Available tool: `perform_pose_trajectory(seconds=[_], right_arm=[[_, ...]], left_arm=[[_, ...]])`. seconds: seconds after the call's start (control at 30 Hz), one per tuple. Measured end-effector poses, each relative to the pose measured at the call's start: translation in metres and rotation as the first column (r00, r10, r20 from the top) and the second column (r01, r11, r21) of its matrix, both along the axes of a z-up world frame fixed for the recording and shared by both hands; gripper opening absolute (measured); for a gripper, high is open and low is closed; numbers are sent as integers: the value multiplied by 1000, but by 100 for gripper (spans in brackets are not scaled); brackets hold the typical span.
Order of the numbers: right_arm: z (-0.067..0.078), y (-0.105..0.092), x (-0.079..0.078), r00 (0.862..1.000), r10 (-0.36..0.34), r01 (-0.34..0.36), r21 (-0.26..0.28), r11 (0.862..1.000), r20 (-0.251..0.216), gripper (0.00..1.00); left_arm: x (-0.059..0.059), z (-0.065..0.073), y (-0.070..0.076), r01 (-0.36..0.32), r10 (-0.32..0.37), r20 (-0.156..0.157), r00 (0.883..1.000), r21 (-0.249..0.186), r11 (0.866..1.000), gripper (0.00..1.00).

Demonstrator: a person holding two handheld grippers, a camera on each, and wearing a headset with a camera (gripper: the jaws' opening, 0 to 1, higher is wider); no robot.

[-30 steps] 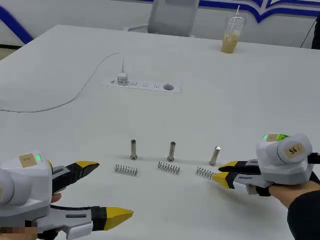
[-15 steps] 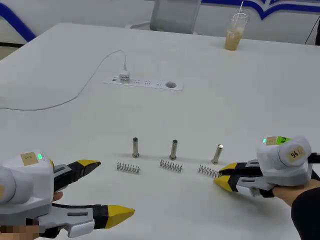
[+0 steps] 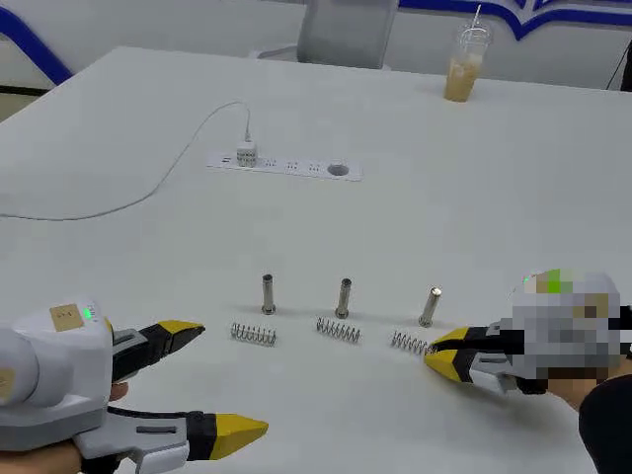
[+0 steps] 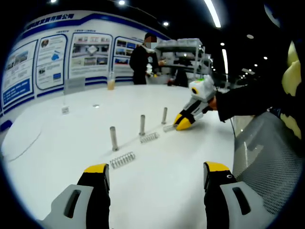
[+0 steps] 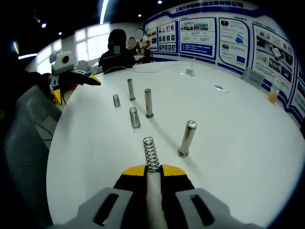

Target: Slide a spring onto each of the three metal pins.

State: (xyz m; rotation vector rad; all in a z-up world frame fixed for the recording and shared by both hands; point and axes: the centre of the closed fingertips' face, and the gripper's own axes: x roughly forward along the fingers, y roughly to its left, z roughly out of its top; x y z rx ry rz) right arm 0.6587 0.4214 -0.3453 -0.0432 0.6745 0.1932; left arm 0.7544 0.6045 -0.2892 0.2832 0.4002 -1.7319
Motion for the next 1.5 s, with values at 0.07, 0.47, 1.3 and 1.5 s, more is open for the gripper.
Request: perform_pose_trajectory(seconds=[0.07,0.47,1.3,1.5], right_arm=[[1,2,0,1000,1,-1,1,1000,-1,12],[7,10,-6,1000,10,-10,7,1000,-22,11],[28,52,-2,987,152,-153,-17,988,-60,11],[30,63,1,980,186,-187,-16,982,-69,11]], left_arm=[[-2,-1,-1,16,-16,8,1000,7,1000,82],[-14,-3,-14,135,-138,59,989,40,990,78],[-54,-14,-56,350,-356,97,929,76,934,60],[-62,-22,-63,380,-389,114,914,96,920,55]])
